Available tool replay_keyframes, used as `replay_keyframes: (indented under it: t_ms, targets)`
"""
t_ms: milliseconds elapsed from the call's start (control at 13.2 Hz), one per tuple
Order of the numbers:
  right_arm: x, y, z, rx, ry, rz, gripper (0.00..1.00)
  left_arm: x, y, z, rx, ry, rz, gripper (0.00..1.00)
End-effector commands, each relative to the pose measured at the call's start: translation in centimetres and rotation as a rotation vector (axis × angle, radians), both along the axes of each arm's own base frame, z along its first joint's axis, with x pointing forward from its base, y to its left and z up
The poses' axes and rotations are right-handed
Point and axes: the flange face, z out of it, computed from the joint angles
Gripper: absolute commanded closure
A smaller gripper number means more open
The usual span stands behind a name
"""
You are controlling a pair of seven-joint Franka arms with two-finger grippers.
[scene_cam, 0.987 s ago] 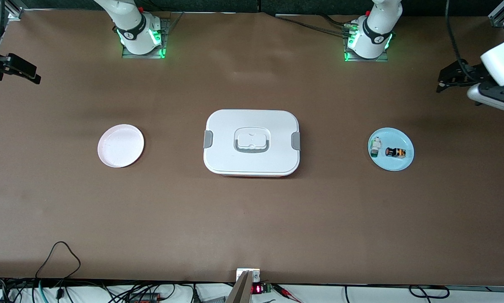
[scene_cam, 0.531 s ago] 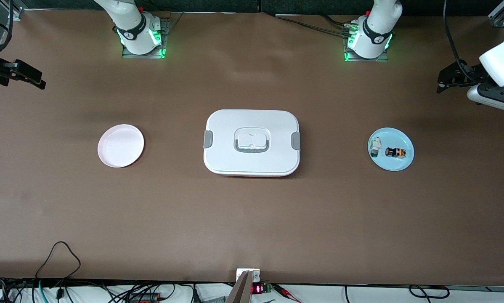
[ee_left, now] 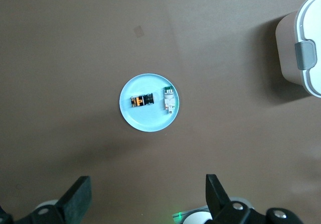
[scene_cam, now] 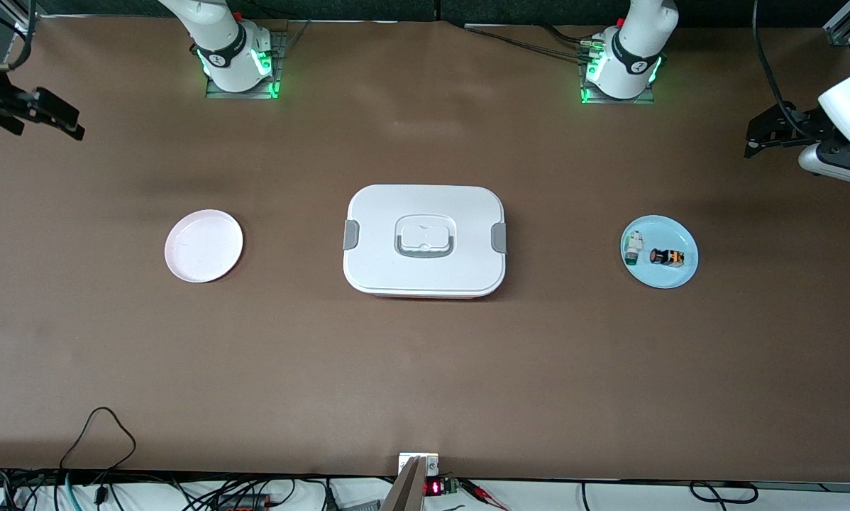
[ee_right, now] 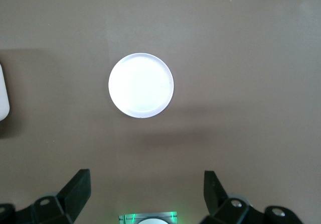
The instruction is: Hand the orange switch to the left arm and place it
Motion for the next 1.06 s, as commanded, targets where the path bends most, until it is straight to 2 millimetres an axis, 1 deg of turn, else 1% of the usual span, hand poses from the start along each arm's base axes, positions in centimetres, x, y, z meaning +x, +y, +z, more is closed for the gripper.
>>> replay_keyframes:
  t_ms: [0, 76, 228, 304, 379, 607, 987]
  targets:
    - [-0.6, 0.1, 0.8, 0.01, -0.007, 0.009, 0.0, -0.3, 0.4, 0.4, -0.031, 0.0, 0.0, 0.0]
    - [-0.3, 0.1, 1.3, 0.011, -0.018, 0.008, 0.0, -0.4, -0.1, 0.4, -0.033, -0.004, -0.009, 0.0]
    - [0.7, 0.0, 1.6, 0.011, -0.023, 0.012, 0.0, -0.4, -0.2, 0.5, -0.032, -0.008, -0.01, 0.0]
    - [1.0, 0.0, 1.6, 0.011, -0.024, 0.011, 0.0, -0.4, -0.2, 0.5, -0.032, -0.008, -0.01, 0.0]
    - [1.0, 0.1, 2.0, 0.01, -0.032, 0.012, 0.0, -0.4, -0.1, 0.6, -0.031, -0.009, -0.009, 0.0]
    - [1.0, 0.1, 2.0, 0.01, -0.032, 0.014, 0.0, -0.4, -0.5, 0.5, -0.027, -0.008, -0.016, 0.0]
    - [0.9, 0.1, 2.1, 0.008, -0.024, 0.015, 0.0, -0.4, -0.3, 0.5, -0.024, -0.008, -0.012, 0.0]
